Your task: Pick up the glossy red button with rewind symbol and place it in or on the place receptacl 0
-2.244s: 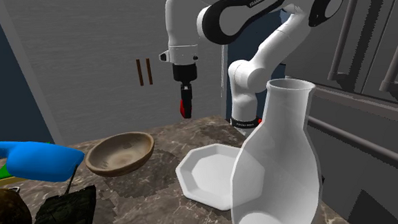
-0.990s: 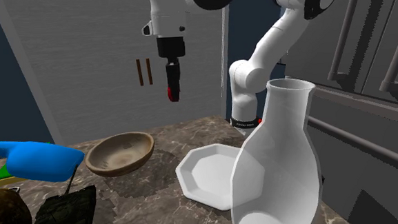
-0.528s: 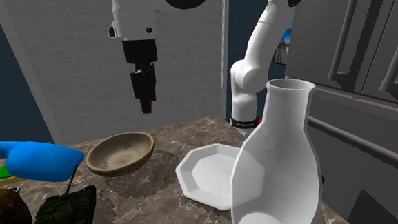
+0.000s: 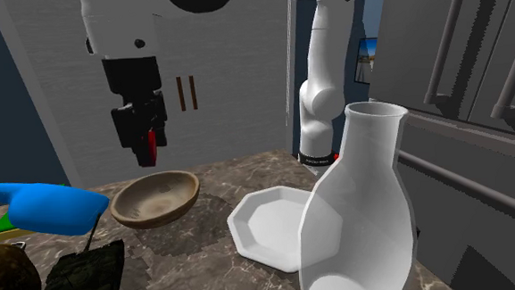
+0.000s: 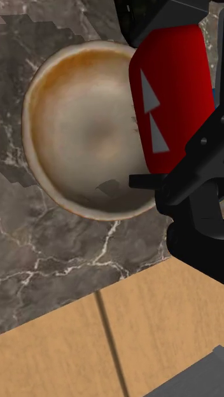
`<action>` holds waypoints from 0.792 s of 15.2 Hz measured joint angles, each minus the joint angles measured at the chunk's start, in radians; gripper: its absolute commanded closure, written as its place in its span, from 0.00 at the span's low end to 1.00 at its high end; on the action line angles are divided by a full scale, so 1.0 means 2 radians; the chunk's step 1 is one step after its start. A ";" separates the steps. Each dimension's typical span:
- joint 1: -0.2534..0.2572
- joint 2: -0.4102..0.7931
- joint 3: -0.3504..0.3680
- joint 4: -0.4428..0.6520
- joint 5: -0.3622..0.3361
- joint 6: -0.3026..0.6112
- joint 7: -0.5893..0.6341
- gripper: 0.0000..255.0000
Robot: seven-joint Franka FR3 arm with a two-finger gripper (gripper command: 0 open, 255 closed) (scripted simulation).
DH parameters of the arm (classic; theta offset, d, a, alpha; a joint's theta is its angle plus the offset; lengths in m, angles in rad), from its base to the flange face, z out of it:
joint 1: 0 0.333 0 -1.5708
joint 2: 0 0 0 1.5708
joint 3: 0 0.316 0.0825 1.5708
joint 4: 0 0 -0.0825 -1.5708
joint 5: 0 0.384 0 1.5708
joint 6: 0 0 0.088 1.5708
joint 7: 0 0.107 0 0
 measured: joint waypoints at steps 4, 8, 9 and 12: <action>0.001 0.015 0.005 -0.014 -0.010 0.027 0.009 1.00; 0.001 0.025 0.007 -0.033 -0.017 0.053 0.013 1.00; 0.002 0.028 0.008 -0.037 -0.018 0.059 0.016 1.00; 0.002 0.036 0.009 -0.046 -0.024 0.074 0.020 1.00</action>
